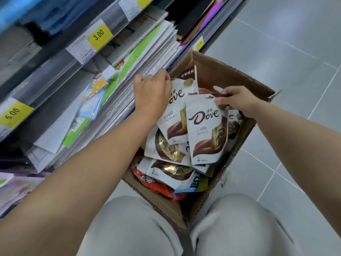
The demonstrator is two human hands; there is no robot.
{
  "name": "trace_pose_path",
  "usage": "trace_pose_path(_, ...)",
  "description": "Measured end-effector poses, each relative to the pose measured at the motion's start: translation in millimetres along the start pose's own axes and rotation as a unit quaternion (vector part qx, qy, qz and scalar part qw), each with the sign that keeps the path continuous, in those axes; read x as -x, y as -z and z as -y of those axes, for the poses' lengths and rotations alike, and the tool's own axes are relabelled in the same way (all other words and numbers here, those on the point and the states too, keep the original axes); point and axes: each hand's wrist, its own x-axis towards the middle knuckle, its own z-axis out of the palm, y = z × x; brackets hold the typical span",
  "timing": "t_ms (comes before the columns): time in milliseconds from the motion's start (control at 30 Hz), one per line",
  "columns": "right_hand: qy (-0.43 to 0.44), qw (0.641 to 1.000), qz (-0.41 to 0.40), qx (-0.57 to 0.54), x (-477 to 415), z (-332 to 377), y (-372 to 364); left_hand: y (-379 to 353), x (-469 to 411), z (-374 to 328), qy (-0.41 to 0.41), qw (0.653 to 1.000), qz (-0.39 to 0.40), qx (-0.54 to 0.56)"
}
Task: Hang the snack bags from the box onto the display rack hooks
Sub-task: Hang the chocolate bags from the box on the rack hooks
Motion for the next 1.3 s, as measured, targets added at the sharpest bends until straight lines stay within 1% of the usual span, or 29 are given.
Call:
trace_pose_path(67,0.021,0.999,0.009,-0.026,14.2,14.5,2.7,20.1,-0.2,-4.9,0.011,1.0,0.021,0.02)
trace_pose_path(133,0.039,0.999,0.033,0.008,39.8,39.0,6.2,46.1,2.5,-9.2,0.019,0.998,0.055,0.026)
trace_pose_path(200,0.053,0.997,0.051,0.033,69.0,66.5,10.4,82.1,5.9,-13.6,0.029,0.996,0.088,0.009)
trace_pose_path(300,0.069,0.993,0.083,0.054,115.8,111.4,22.5,153.1,1.0,-19.2,0.021,0.994,0.087,-0.056)
trace_pose_path(367,0.074,0.992,0.082,0.067,148.2,143.6,32.4,203.9,-1.3,-24.9,0.017,0.987,0.137,-0.077)
trace_pose_path(433,0.073,0.992,0.082,0.055,180.4,176.9,44.9,253.4,-1.3,-31.6,0.005,0.987,0.142,-0.073)
trace_pose_path(467,0.075,0.992,0.087,0.052,198.5,198.6,52.4,283.5,-0.4,-33.1,0.02,0.989,0.138,-0.055)
trace_pose_path(567,0.103,0.985,0.123,0.064,250.2,259.6,65.6,361.8,14.1,-42.7,0.098,0.978,0.184,-0.001)
trace_pose_path(633,0.143,0.972,0.165,0.089,284.2,297.2,68.4,402.4,30.6,-44.8,0.124,0.971,0.202,-0.018)
trace_pose_path(700,0.188,0.955,0.2,0.116,315.7,327.6,65.2,442.3,48.3,-47.5,0.148,0.971,0.187,-0.024)
trace_pose_path(833,0.242,0.929,0.243,0.14,369.4,367.2,50.9,509.9,81.0,-48.4,0.199,0.963,0.177,-0.039)
trace_pose_path(967,0.241,0.925,0.275,0.108,420.1,393.6,27.5,563.2,128.8,-47.9,0.246,0.955,0.166,-0.032)
trace_pose_path(1067,0.253,0.92,0.273,0.122,451.4,404.0,2.2,587.8,168.1,-45.7,0.306,0.937,0.166,-0.013)
trace_pose_path(1133,0.262,0.912,0.278,0.149,467.6,409.4,-18.9,598.1,191.5,-38.6,0.355,0.919,0.171,0.024)
trace_pose_path(1233,0.262,0.898,0.298,0.188,490.6,416.6,-51.6,609.1,224.7,-15.1,0.439,0.868,0.175,0.149)
trace_pose_path(1300,0.268,0.89,0.303,0.211,506.9,421.4,-71.0,618.5,244.3,2.2,0.464,0.844,0.169,0.21)
